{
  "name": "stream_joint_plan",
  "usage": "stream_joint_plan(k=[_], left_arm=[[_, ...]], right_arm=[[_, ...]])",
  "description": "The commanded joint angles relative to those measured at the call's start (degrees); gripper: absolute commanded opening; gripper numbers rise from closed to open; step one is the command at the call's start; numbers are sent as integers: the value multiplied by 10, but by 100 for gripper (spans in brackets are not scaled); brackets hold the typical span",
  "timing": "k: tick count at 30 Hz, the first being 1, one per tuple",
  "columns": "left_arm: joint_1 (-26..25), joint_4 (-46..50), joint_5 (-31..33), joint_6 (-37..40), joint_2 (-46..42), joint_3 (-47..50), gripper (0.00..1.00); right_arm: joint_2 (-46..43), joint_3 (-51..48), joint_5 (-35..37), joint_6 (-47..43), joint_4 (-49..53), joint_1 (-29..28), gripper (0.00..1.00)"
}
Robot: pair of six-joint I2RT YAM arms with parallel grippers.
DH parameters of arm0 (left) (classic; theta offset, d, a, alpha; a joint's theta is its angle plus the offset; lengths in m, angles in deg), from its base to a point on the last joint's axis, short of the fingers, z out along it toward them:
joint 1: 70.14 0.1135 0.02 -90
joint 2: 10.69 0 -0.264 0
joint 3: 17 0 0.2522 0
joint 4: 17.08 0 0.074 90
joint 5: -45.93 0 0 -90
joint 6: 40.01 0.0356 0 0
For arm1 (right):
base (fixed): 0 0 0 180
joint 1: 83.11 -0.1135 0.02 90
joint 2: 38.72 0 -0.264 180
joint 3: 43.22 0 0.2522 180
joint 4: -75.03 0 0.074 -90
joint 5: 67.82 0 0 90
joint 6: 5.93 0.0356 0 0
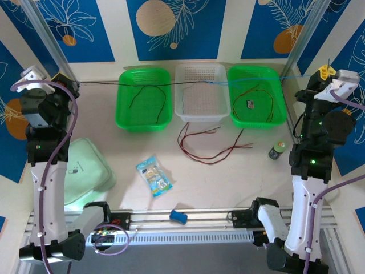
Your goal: Untangle the cables
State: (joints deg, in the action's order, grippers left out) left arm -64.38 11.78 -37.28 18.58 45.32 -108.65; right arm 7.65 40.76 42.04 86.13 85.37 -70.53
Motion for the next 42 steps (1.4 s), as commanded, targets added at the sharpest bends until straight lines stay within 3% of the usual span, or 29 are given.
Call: stream_joint_plan(k=[1,8,11,15,21,29,33,42], left_arm=[[9,-24,35,10,-10,3,0],[11,-35,43,11,-16,9,0],[12,-45,78,20,-26,20,0],[12,-53,43,16,-17,11,0],[12,-41,-27,31,46,-83,0],[12,-15,-18,88,148,-255,0],[12,-43,-30,64,185,-291,0],[9,-52,-129,-14,282,-367,0]], right_arm=[[-9,-5,52,15,-22,5,0],[-7,-6,54,39,-13,11,0],[-4,-2,63,49,-5,14,0],[-3,-3,20,53,-7,13,0],[14,12,-13,78,5,14,0],[16,22,-29,91,27,13,0],[14,24,-31,89,33,13,0],[14,30,-39,92,46,13,0]])
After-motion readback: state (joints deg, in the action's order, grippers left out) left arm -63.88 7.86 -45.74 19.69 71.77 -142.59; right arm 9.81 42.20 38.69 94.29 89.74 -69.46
